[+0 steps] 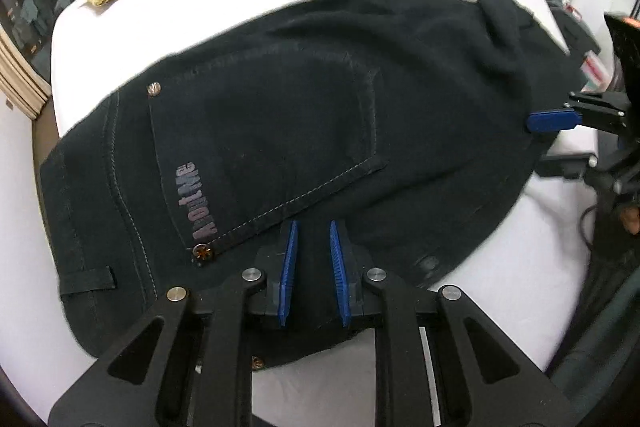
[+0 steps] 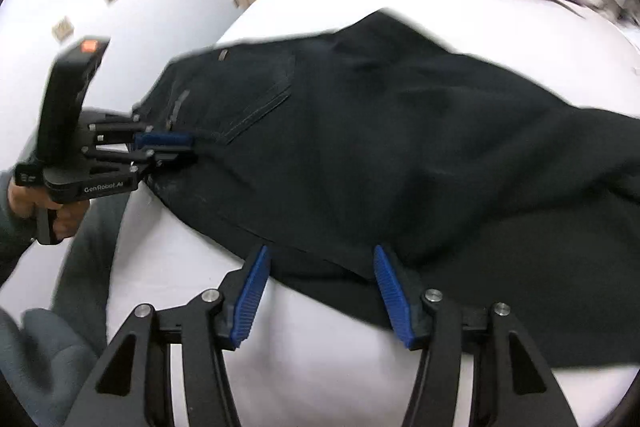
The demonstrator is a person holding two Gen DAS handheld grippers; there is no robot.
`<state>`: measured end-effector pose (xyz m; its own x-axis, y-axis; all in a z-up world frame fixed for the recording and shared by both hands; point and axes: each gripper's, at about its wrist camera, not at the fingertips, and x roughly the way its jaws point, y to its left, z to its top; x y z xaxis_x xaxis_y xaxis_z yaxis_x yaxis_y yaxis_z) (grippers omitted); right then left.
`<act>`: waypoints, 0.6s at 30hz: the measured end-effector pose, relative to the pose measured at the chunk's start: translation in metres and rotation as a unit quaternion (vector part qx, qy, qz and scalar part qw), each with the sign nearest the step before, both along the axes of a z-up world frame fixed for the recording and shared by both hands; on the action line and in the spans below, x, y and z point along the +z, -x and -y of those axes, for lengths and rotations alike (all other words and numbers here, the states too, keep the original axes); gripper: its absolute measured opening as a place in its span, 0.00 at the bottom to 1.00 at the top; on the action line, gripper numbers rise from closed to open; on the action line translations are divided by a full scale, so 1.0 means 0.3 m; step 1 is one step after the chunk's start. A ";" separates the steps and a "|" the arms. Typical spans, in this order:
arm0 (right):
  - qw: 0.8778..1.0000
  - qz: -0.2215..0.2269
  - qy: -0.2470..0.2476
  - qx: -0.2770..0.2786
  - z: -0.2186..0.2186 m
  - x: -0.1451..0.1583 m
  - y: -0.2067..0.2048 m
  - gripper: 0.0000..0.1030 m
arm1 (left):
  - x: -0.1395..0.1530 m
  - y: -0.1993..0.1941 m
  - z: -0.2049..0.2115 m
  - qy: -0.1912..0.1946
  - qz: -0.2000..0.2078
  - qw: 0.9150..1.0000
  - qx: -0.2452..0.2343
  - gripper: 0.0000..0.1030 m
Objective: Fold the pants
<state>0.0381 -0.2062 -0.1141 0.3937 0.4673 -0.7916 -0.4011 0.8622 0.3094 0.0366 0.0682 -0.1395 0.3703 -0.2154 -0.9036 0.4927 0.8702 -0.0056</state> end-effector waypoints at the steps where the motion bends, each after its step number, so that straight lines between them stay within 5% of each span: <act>1: 0.999 0.007 -0.028 -0.019 0.064 0.026 0.001 0.56 | 0.040 0.004 0.008 0.015 0.012 1.000 -0.005 0.16; 5: 0.975 0.016 -0.137 -0.177 0.416 0.074 -0.063 0.56 | 0.121 -0.033 0.086 0.055 0.033 0.998 -0.009 0.16; 10: 0.890 0.007 -0.262 -0.374 0.847 -0.018 -0.110 0.57 | -0.055 -0.119 0.206 0.038 -0.029 0.999 0.019 0.16; 12: 0.859 -0.003 -0.302 -0.414 0.936 -0.073 -0.115 0.57 | -0.080 -0.114 0.212 0.041 -0.010 0.999 0.031 0.16; 18: 0.835 -0.061 -0.297 -0.458 0.998 -0.190 -0.185 0.49 | -0.081 -0.122 0.226 0.032 -0.015 0.999 0.030 0.16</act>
